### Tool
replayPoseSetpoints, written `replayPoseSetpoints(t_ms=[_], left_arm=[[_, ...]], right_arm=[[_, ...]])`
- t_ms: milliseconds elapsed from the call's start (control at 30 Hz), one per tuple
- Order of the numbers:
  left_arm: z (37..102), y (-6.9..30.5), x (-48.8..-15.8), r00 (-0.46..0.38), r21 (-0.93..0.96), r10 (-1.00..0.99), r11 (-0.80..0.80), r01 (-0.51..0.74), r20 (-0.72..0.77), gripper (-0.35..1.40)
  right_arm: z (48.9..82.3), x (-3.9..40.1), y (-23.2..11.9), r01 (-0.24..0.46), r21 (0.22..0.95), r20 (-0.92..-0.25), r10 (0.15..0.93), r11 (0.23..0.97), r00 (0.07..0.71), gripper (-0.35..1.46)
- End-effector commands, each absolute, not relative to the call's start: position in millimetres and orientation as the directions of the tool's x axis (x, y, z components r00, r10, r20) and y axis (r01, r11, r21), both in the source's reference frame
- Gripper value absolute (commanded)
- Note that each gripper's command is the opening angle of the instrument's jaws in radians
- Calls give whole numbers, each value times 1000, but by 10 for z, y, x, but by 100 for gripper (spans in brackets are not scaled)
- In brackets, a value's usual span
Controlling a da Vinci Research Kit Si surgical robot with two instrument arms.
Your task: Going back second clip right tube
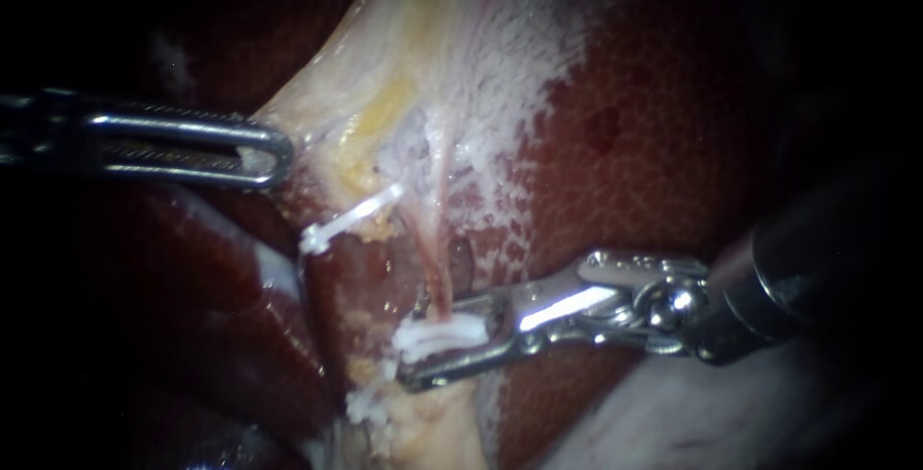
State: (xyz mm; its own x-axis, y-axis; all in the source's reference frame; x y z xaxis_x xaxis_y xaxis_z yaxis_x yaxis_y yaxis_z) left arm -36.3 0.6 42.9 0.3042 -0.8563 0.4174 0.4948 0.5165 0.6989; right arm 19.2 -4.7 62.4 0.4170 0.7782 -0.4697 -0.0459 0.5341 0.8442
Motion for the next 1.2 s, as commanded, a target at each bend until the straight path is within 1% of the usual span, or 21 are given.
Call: replayPoseSetpoints(t_ms=[33, 167, 300, 467, 600, 767, 800, 1000, 1200], left_arm=[[429, 6, -363, 304, 699, -856, 516, 495, 417, -35], [429, 6, -362, 305, 699, -856, 517, 494, 417, -35], [429, 6, -362, 305, 699, -856, 517, 494, 418, -35], [430, 6, -362, 305, 699, -856, 517, 494, 418, -35], [432, 6, -361, 305, 698, -855, 518, 494, 419, -35], [434, 5, -360, 305, 698, -855, 519, 494, 419, -35], [434, 5, -361, 305, 698, -855, 519, 494, 419, -35], [435, 5, -360, 306, 698, -855, 519, 494, 419, -35], [437, 5, -360, 306, 698, -855, 519, 494, 420, -35]], right_arm=[[624, 190, -46, -39, 838, -480, 771, 544, 418, 60], [624, 180, -42, -31, 820, -511, 755, 572, 411, 60], [622, 165, -37, -40, 817, -514, 757, 576, 404, 60], [611, 144, -28, -51, 809, -522, 756, 585, 394, 60], [602, 127, -21, -38, 786, -556, 733, 617, 391, 60], [593, 104, -14, 0, 724, -636, 667, 690, 388, 60], [592, 101, -13, 1, 717, -643, 661, 697, 386, 60], [581, 81, -3, -22, 712, -644, 665, 702, 378, 60], [571, 69, 7, -14, 699, -659, 651, 715, 376, 60]])
